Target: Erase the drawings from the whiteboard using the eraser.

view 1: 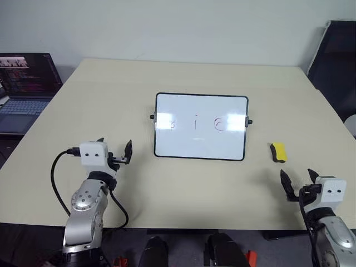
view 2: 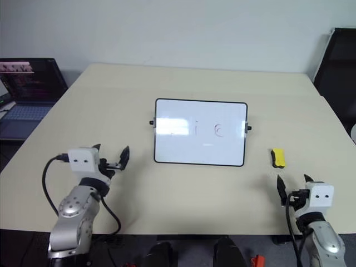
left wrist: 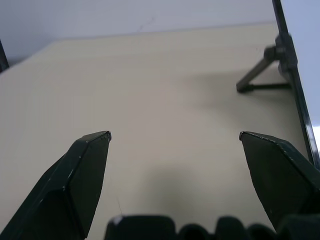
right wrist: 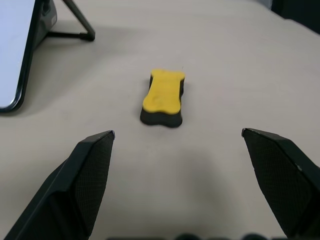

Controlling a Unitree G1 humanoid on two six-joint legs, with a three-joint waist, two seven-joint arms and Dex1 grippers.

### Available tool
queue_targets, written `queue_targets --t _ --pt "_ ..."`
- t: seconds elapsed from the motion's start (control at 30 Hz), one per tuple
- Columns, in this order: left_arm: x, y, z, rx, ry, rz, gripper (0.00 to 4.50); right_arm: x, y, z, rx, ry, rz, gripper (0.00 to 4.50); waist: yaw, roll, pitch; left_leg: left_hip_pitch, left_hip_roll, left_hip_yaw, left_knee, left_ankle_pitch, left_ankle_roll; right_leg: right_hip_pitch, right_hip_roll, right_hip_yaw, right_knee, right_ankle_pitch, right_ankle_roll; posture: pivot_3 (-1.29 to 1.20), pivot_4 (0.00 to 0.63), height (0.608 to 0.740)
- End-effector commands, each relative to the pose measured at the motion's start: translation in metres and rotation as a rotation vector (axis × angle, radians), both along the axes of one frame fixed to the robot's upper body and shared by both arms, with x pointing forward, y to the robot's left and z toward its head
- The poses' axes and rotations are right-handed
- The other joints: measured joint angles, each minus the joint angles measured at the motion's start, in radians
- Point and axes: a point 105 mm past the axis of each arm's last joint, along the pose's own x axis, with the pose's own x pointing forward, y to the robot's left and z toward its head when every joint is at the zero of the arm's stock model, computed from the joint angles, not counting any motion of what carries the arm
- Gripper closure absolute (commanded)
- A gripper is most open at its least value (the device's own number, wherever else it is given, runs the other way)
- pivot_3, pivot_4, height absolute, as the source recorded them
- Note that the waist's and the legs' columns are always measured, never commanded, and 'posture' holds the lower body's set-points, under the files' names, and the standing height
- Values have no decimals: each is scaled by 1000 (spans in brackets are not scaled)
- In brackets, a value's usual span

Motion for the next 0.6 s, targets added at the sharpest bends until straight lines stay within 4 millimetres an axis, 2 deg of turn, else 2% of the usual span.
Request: queue_targets --t 0.03,0.13,0.3,0.37,0.47,0.6 --pt "0 -7 11 7 -39 -20 0 3 1 13 10 -24 -3 18 0 0 0 0 0 0 0 0 0 0 0 0 0 0 0 0 150 740" --pt "2 -16 17 15 -71 -76 0 3 -1 11 2 -10 -25 18 0 0 0 0 0 0 1 0 0 0 0 0 0 0 0 0 150 740" --pt "-4 -34 37 90 -127 -263 0 4 8 30 -33 -29 -10 18 0 0 0 0 0 0 1 0 0 0 0 0 0 0 0 0 150 740" --pt "-5 -40 47 131 -124 -399 0 9 16 43 -20 -60 26 18 -1 0 0 0 0 0 0 0 0 -1 0 0 0 0 0 0 150 740" --pt "-3 -54 55 230 -67 -651 0 19 39 55 34 -63 155 18 -2 0 0 0 0 0 0 0 0 -1 0 0 0 0 0 0 150 740" --pt "4 -68 78 227 -9 -915 0 37 58 67 36 -63 201 18 -1 0 0 0 0 0 1 0 0 0 0 0 0 0 -1 0 150 740"
